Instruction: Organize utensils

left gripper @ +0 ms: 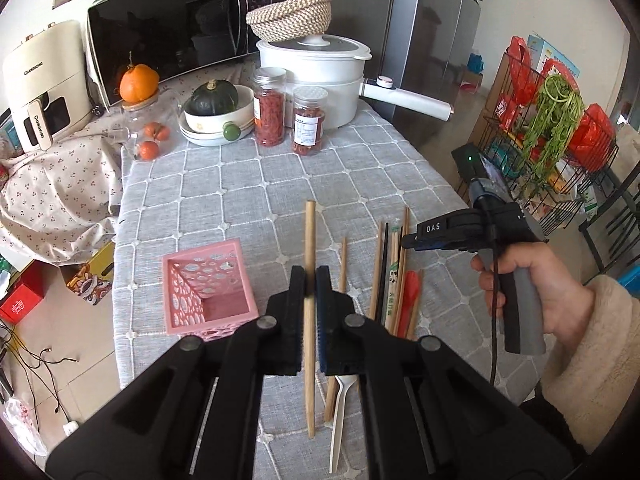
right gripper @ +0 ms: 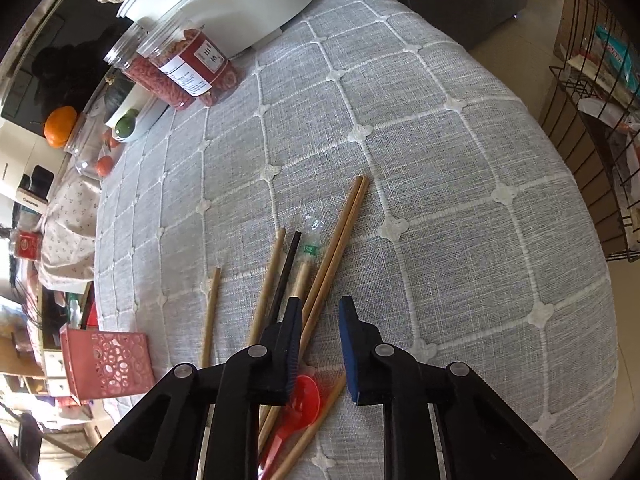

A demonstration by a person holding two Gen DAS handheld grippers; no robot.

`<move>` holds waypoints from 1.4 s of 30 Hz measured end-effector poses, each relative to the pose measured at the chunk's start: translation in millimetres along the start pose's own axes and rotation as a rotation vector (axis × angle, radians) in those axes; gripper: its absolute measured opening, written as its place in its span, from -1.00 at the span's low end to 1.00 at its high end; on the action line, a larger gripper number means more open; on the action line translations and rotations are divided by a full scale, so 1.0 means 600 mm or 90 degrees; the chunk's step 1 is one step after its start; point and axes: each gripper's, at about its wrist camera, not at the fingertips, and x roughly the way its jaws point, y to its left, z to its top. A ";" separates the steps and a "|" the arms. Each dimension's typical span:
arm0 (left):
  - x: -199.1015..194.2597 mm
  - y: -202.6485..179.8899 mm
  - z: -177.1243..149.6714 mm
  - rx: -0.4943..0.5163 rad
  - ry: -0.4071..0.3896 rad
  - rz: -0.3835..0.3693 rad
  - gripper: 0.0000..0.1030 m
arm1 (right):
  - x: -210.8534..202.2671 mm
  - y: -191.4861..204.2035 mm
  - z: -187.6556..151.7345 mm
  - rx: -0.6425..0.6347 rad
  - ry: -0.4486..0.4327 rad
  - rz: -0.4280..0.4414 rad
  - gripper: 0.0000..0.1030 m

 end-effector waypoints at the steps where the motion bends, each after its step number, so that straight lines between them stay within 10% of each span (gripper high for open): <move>1: -0.003 0.003 -0.001 -0.003 -0.002 -0.001 -0.88 | 0.004 -0.001 0.001 0.005 0.002 0.003 -0.65; 14: -0.050 0.019 -0.001 -0.024 -0.056 -0.016 -0.88 | -0.008 -0.006 0.000 0.037 -0.015 0.018 -0.91; 29: -0.199 0.077 0.032 -0.092 -0.301 0.053 -0.88 | -0.204 0.076 -0.059 -0.092 -0.211 0.130 -0.91; 42: -0.062 0.140 0.017 -0.120 -0.245 0.131 -0.88 | -0.276 0.193 -0.115 -0.194 -0.359 0.202 -0.91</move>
